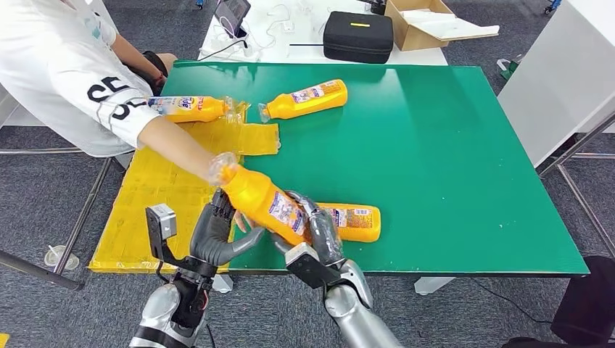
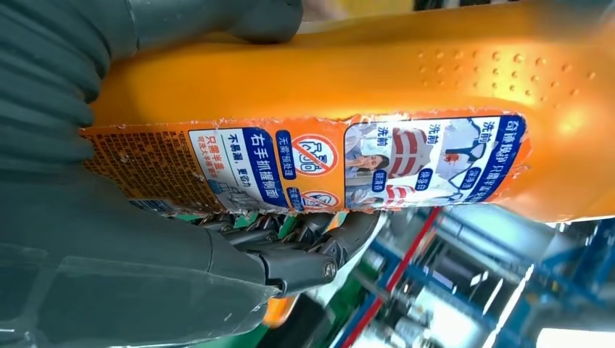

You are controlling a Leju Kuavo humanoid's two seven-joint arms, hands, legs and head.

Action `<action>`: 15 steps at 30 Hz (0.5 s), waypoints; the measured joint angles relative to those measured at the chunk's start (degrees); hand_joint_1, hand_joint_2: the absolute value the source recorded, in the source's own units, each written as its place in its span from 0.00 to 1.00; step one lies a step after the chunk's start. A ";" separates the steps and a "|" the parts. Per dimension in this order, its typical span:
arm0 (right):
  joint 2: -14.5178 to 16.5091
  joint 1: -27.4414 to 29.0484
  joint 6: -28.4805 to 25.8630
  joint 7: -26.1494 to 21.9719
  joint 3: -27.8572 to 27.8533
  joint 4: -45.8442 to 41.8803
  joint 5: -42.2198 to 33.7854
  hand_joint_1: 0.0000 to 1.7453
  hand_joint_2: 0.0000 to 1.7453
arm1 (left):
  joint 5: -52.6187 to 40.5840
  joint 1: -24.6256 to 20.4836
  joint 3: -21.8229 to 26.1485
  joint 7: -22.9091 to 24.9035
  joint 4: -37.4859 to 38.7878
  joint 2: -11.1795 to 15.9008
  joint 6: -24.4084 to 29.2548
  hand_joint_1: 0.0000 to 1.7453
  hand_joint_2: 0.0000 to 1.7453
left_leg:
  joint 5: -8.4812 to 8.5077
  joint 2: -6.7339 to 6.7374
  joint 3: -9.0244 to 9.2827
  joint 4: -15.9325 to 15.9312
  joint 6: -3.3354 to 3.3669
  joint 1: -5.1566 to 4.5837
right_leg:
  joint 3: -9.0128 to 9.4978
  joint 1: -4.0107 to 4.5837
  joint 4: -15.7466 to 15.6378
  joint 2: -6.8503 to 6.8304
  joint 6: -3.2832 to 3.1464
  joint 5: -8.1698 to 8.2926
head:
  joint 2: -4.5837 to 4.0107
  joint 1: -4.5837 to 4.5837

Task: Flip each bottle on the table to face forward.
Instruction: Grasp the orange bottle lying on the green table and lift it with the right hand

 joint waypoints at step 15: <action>3.61 -3.56 -0.32 0.78 5.58 10.96 -2.24 1.00 1.00 | 9.17 -2.07 0.36 3.69 5.08 0.49 -7.18 0.00 1.00 | 0.00 0.00 -0.02 0.00 -0.01 0.00 | -0.02 0.00 0.00 0.00 0.00 0.00 | -0.01 -0.01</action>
